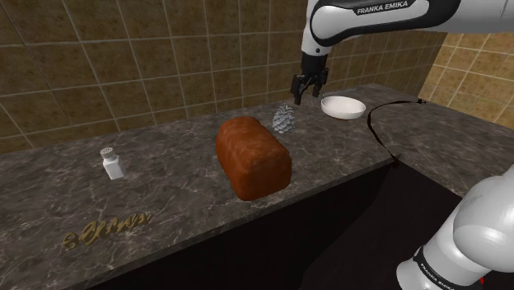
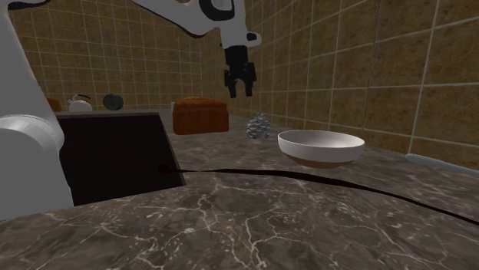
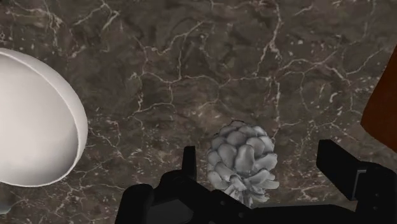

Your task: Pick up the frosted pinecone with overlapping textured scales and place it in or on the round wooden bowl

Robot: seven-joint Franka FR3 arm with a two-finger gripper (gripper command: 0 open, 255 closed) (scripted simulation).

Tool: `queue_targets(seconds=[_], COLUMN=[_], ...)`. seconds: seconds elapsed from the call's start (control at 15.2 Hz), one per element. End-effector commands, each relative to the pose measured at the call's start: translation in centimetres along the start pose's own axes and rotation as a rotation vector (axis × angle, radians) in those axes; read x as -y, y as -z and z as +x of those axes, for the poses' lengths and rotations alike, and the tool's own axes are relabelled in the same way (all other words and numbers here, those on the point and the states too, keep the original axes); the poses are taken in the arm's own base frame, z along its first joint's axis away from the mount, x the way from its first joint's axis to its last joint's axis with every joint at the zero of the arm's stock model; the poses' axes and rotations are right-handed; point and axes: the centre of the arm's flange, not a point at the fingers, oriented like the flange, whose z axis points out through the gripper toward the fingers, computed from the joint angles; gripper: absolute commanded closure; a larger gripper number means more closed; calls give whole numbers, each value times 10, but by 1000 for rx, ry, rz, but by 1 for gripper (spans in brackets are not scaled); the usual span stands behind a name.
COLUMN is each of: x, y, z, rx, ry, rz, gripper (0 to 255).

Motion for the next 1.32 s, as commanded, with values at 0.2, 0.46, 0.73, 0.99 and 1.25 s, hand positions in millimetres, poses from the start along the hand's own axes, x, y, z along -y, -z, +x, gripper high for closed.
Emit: queue_targets(seconds=[0.2, 0.46, 0.73, 0.99, 1.25], x=[7, 8, 8, 8, 8], y=[-23, -41, -62, -66, -66], z=[66, 73, 73, 73, 73], rx=[26, 29, 29, 29, 29], ry=[27, 30, 30, 30, 30], rz=[15, 16, 16, 16, 16], gripper=[0, 0, 0, 0, 0])
